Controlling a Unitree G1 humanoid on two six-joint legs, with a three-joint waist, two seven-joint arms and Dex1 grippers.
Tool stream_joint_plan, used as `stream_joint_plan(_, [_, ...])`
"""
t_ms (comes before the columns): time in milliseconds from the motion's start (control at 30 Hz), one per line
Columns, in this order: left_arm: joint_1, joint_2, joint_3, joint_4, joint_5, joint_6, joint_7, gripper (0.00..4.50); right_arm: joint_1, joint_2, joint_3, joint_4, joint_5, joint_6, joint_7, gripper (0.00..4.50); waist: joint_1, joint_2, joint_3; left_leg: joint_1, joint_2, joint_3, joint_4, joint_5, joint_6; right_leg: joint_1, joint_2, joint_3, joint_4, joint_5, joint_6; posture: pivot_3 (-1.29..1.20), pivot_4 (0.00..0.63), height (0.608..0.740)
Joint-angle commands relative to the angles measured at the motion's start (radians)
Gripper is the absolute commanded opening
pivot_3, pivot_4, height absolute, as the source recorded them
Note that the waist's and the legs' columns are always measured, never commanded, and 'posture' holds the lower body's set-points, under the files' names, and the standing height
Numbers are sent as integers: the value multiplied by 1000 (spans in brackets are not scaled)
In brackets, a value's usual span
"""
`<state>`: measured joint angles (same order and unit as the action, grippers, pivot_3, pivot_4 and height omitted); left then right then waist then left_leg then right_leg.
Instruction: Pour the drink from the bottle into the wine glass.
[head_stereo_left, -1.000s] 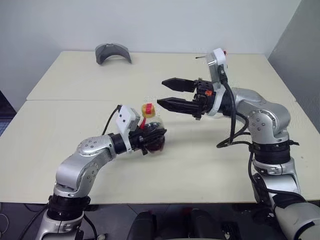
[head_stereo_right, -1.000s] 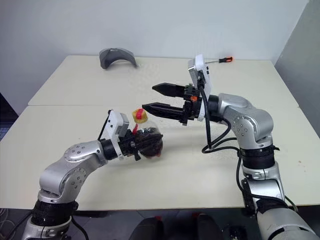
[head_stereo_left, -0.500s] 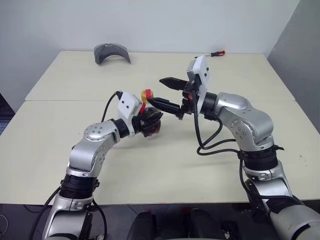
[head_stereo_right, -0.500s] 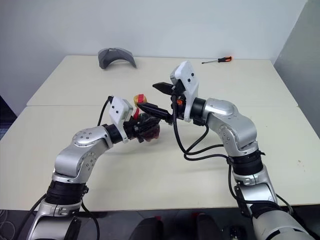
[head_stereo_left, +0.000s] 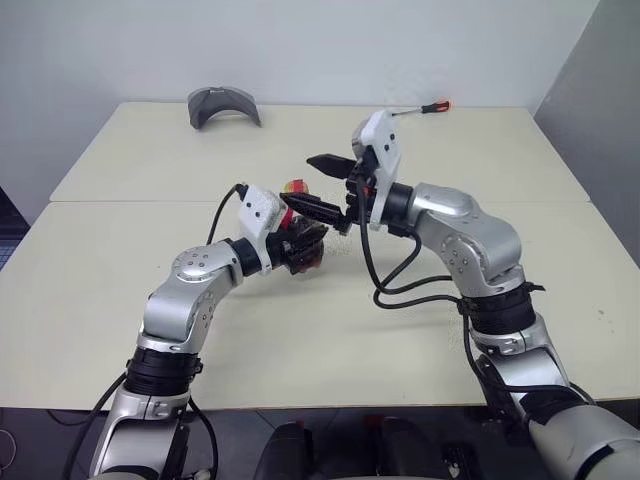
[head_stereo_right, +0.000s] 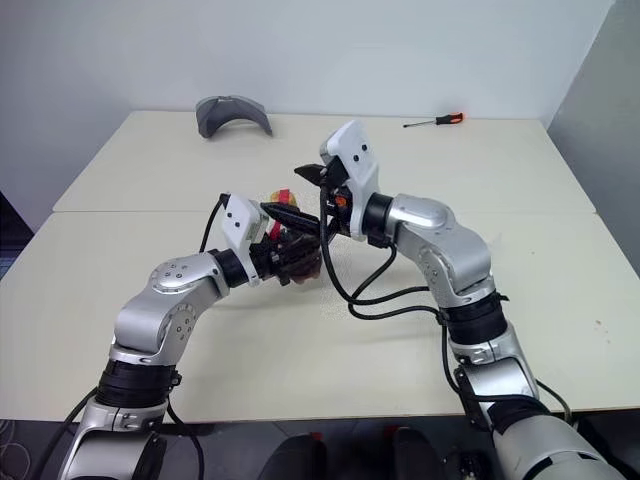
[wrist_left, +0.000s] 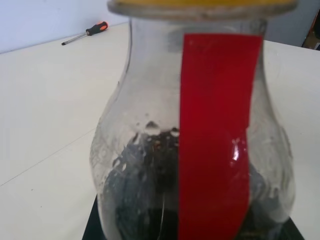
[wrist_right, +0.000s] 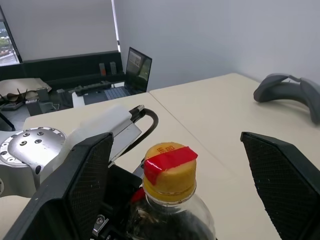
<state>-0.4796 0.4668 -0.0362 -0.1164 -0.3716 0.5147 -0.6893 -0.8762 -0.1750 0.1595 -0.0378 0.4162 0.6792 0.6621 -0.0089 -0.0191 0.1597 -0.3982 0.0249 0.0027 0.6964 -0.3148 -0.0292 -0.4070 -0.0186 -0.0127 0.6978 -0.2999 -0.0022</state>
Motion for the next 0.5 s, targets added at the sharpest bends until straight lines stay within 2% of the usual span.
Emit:
stream_joint_plan(33, [-29, -2, 11, -54, -8, -17, -6, 1420, -38, 17, -12, 0, -1, -28, -5, 4345, 0, 0, 0, 0, 0, 0, 0, 0, 0, 0, 0, 0, 0, 0, 0, 0, 150, 740])
stream_joint_plan(133, [-34, -4, 11, -53, -9, -17, -6, 1420, -47, 20, -12, 20, -7, -39, -5, 4345, -1, 0, 0, 0, 0, 0, 0, 0, 0, 0, 0, 0, 0, 0, 0, 0, 150, 740])
stream_joint_plan(233, [-38, -7, 10, -51, -10, -17, -6, 1420, -49, 18, -11, 36, -17, -49, -6, 3773, -1, 0, 0, 0, 0, 0, 0, 0, 0, 0, 0, 0, 0, 0, 0, 0, 150, 740])
stream_joint_plan(467, [-39, -8, 7, -51, -9, -17, -8, 1420, -48, 20, -20, 27, -9, -41, 1, 1330, -2, 0, 0, 0, 0, 0, 0, 0, 0, 0, 0, 0, 0, 0, 0, 0, 150, 740])
stream_joint_plan(500, [-39, -8, 6, -52, -9, -16, -8, 1420, -48, 19, -19, 28, -9, -42, 3, 1192, -3, 0, 0, 0, 0, 0, 0, 0, 0, 0, 0, 0, 0, 0, 0, 0, 150, 740])
